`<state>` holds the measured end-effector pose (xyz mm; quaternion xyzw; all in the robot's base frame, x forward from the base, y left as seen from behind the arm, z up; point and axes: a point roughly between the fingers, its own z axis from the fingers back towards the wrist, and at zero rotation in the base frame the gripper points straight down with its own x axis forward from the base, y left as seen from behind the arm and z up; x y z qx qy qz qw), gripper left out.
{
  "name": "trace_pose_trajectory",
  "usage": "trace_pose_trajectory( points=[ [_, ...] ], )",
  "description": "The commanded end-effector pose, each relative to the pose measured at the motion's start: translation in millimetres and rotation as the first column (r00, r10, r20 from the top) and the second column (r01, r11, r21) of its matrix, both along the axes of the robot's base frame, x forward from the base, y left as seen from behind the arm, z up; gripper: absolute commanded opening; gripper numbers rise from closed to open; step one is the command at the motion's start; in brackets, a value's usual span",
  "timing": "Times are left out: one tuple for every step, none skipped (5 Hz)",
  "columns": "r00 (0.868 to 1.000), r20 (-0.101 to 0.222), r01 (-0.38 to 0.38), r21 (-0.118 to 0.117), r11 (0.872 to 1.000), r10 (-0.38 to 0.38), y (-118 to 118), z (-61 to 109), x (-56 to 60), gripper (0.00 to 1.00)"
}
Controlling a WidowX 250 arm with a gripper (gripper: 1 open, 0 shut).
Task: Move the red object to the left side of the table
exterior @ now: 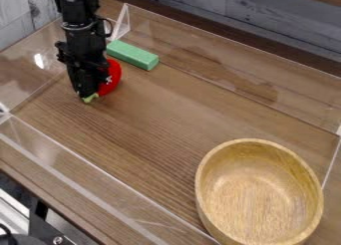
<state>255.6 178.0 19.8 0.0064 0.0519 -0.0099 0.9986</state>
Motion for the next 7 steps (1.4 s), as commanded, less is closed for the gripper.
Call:
trace_pose_trajectory(
  points=[
    [1.0,0.014,-0.01,0.011,1.0,0.01,-0.9,8.5,2.1,0.0],
    [1.0,0.017,-0.012,0.009,1.0,0.012,-2.7,10.9,3.1,0.0],
    [1.0,0.021,-0.014,0.006,1.0,0.014,-4.6,14.2,4.1,0.0],
    [1.0,0.024,-0.016,0.004,1.0,0.016,-6.4,17.0,5.2,0.0],
    [0.999,0.028,-0.019,0.002,1.0,0.019,-8.3,20.3,6.2,0.0],
    [0.999,0.031,-0.021,0.0,1.0,0.021,-10.1,23.3,7.2,0.0],
    [0.999,0.032,-0.024,-0.002,1.0,0.024,-11.7,25.4,8.1,0.0]
  ],
)
